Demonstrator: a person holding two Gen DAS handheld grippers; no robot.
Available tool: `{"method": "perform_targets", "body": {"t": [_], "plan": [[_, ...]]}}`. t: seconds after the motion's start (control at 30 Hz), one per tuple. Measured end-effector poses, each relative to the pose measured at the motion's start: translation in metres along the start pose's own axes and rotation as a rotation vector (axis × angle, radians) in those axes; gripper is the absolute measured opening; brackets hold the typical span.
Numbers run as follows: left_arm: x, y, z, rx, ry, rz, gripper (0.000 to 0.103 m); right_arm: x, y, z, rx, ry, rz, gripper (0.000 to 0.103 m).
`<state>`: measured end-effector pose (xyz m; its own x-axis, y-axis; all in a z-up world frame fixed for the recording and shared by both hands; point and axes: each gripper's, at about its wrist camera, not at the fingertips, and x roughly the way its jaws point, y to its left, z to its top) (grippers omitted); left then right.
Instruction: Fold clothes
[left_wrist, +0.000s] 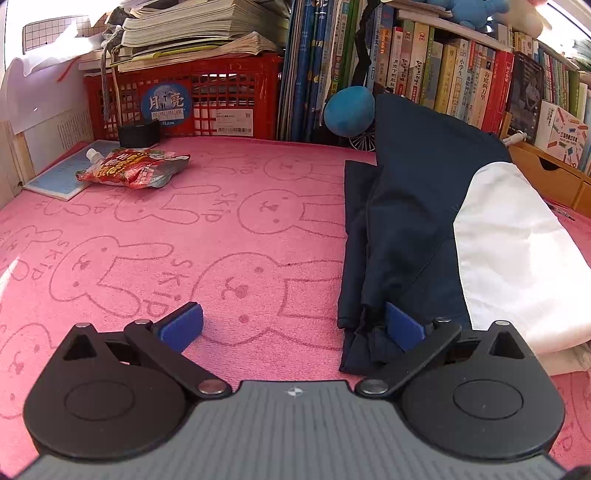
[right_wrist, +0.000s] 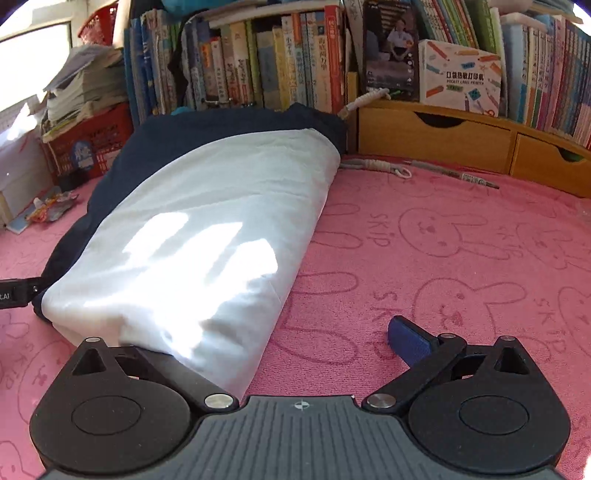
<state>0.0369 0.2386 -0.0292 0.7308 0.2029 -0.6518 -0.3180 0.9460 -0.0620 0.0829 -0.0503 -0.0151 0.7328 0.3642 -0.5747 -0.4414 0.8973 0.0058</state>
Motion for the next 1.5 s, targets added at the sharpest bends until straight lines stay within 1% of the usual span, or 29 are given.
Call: {"method": "perform_targets", "body": {"t": [0.07,0.1,0.17,0.23,0.27,0.3,0.33,0.43,0.53,0.6,0.67,0.7,0.77,0.83,0.87,0.9,0.97,1.0,1.03,1.07,1.1,1.2,1.23,1.27,1.33,1.4,1.43,1.47,1.5], "plan": [[-0.002,-0.002,0.0,0.001,0.008,-0.01,0.103,0.006,-0.005,0.005,0.068,0.021,0.024,0.027],[-0.003,-0.004,-0.001,0.008,0.012,-0.002,0.103,0.007,-0.004,0.007,0.081,0.019,0.023,0.026],[-0.006,-0.008,-0.001,0.017,0.018,0.01,0.103,-0.006,0.016,0.008,-0.055,-0.074,-0.074,0.02],[-0.01,-0.01,-0.002,0.013,0.027,-0.011,0.103,-0.021,0.036,0.004,-0.23,-0.19,-0.195,0.016],[-0.013,-0.013,-0.004,0.011,0.036,-0.035,0.103,-0.027,0.043,0.002,-0.31,-0.241,-0.248,0.014],[-0.015,-0.016,-0.006,0.02,0.041,-0.045,0.103,-0.034,0.048,-0.001,-0.381,-0.279,-0.284,0.013],[-0.018,-0.02,-0.008,0.03,0.045,-0.055,0.103,-0.04,0.049,-0.003,-0.415,-0.297,-0.298,0.012],[-0.032,-0.033,-0.02,0.065,0.057,-0.125,0.103,-0.058,0.033,-0.009,-0.422,-0.299,-0.303,0.01],[-0.053,-0.044,-0.036,0.101,0.072,-0.221,0.103,-0.088,0.012,-0.022,-0.394,-0.281,-0.289,0.01],[-0.067,-0.052,-0.051,0.149,0.078,-0.291,0.103,-0.111,0.0,-0.033,-0.366,-0.266,-0.271,0.01],[-0.077,-0.061,-0.063,0.185,0.095,-0.339,0.103,-0.132,-0.01,-0.049,-0.354,-0.24,-0.266,0.01],[-0.081,-0.065,-0.067,0.207,0.094,-0.345,0.103,-0.14,-0.015,-0.056,-0.347,-0.224,-0.262,0.01],[-0.085,-0.074,-0.073,0.256,0.085,-0.322,0.103,-0.144,-0.024,-0.072,-0.328,-0.169,-0.247,0.011],[-0.086,-0.076,-0.075,0.263,0.084,-0.31,0.103,-0.136,-0.03,-0.084,-0.302,-0.123,-0.233,0.013],[-0.086,-0.076,-0.075,0.258,0.086,-0.307,0.103,-0.132,-0.031,-0.09,-0.299,-0.109,-0.231,0.017],[-0.086,-0.075,-0.074,0.252,0.089,-0.304,0.103,-0.132,-0.024,-0.093,-0.333,-0.127,-0.245,0.02],[-0.09,-0.067,-0.07,0.228,0.089,-0.301,0.103,-0.131,-0.012,-0.1,-0.401,-0.163,-0.272,0.039],[-0.092,-0.063,-0.068,0.216,0.089,-0.299,0.103,-0.13,-0.005,-0.103,-0.435,-0.181,-0.286,0.043],[-0.094,-0.059,-0.066,0.209,0.08,-0.29,0.103,-0.13,0.001,-0.106,-0.469,-0.199,-0.3,0.055],[-0.097,-0.055,-0.064,0.206,0.07,-0.272,0.103,-0.129,0.007,-0.109,-0.503,-0.217,-0.313,0.063],[-0.099,-0.052,-0.063,0.208,0.063,-0.249,0.103,-0.129,0.015,-0.112,-0.543,-0.235,-0.326,0.065],[-0.104,-0.042,-0.06,0.212,0.042,-0.182,0.103,-0.126,0.044,-0.121,-0.703,-0.276,-0.349,0.065],[-0.106,-0.038,-0.058,0.213,0.036,-0.161,0.103,-0.124,0.048,-0.122,-0.724,-0.285,-0.34,0.068],[-0.107,-0.034,-0.058,0.205,0.038,-0.159,0.103,-0.122,0.051,-0.123,-0.745,-0.293,-0.33,0.069],[-0.106,-0.029,-0.057,0.186,0.05,-0.171,0.103,-0.119,0.059,-0.125,-0.786,-0.31,-0.312,0.069],[-0.107,-0.025,-0.055,0.154,0.068,-0.205,0.103,-0.115,0.066,-0.126,-0.828,-0.327,-0.293,0.07],[-0.108,-0.024,-0.055,0.135,0.08,-0.244,0.103,-0.113,0.07,-0.127,-0.848,-0.335,-0.283,0.071],[-0.109,-0.024,-0.054,0.12,0.09,-0.287,0.103,-0.112,0.074,-0.128,-0.869,-0.344,-0.273,0.076],[-0.111,-0.024,-0.054,0.106,0.1,-0.331,0.103,-0.11,0.077,-0.129,-0.89,-0.352,-0.264,0.077]]}}
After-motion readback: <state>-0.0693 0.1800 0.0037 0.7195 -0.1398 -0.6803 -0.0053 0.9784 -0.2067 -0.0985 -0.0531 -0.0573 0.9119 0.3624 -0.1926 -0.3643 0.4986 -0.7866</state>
